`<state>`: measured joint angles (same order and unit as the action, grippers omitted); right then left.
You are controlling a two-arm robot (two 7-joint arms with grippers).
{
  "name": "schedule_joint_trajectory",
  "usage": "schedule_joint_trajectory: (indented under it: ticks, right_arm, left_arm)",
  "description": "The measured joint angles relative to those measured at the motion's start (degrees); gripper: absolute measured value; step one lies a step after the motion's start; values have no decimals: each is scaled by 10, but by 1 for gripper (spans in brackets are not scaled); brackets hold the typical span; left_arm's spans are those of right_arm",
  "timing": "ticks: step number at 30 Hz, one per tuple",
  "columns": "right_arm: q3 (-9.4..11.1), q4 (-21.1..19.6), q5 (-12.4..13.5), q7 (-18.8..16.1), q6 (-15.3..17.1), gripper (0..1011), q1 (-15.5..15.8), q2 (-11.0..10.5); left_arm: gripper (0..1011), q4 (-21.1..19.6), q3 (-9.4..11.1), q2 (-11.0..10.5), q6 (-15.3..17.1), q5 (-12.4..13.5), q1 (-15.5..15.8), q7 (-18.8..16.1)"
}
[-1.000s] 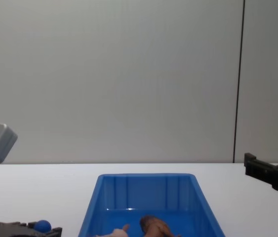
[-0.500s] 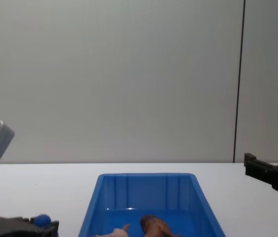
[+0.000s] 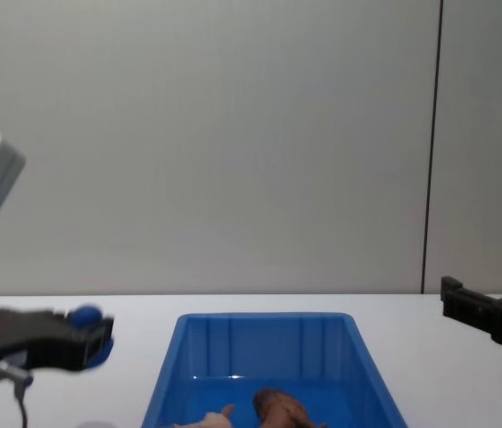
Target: Pick up the two dolls from the table and place them into the box.
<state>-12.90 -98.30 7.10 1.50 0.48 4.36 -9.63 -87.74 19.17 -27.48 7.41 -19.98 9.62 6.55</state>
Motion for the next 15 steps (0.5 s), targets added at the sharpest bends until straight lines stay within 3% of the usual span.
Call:
schedule_joint_trajectory:
  ticks: [9, 15]
  right_arm:
    - [0, 0, 0, 0, 0, 1001, 0, 0]
    - [0, 0, 0, 0, 0, 1001, 0, 0]
  left_arm:
    - [208, -24, -1, 5, -24, 19, 14, 27]
    - [170, -28, 4, 21, -39, 24, 31, 63]
